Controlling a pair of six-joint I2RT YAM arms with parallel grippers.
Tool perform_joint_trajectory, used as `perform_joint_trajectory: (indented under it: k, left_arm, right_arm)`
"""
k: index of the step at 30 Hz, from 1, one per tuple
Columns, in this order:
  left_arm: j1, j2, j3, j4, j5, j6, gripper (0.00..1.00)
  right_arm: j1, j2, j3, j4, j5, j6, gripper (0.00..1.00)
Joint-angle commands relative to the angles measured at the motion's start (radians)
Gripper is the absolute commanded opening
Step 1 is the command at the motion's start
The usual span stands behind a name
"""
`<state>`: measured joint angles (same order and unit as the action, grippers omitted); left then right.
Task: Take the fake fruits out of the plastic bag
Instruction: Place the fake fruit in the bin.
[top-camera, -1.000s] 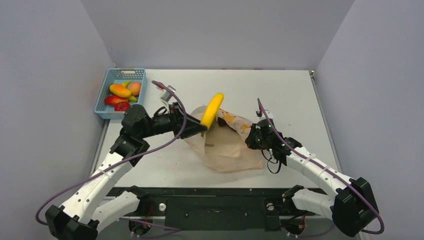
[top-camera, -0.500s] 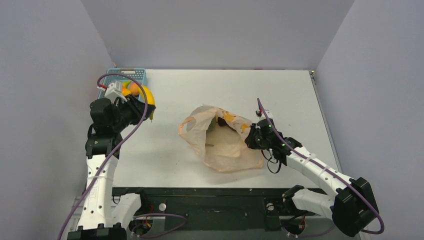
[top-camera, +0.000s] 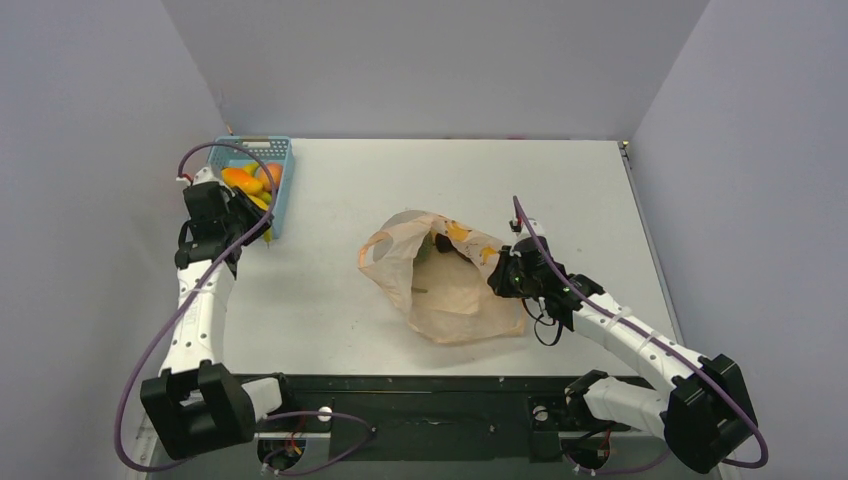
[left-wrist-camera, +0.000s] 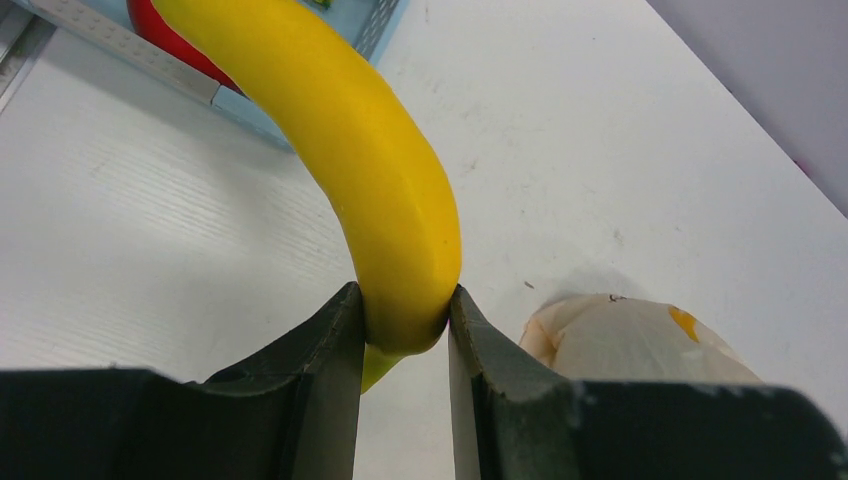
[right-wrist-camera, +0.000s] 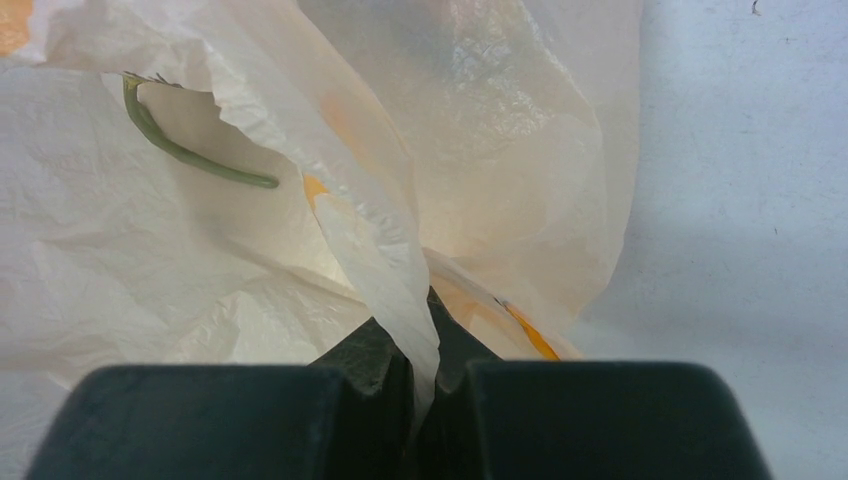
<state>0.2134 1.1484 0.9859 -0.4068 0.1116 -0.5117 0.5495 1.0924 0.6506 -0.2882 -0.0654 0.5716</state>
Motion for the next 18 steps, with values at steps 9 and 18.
perform_joint_trajectory:
  k: [9,18]
  left_arm:
    - [0.047,0.404,0.343,0.124,0.042,0.051,0.0]
    - [0.046,0.76,0.727,-0.022,-0.027,0.236,0.07]
  right_arm:
    - [-0.011,0.03,0.001,0.089,-0.021,-0.011,0.0]
    - [-0.025,0.047,-0.005,0.1,-0.038,-0.012,0.0]
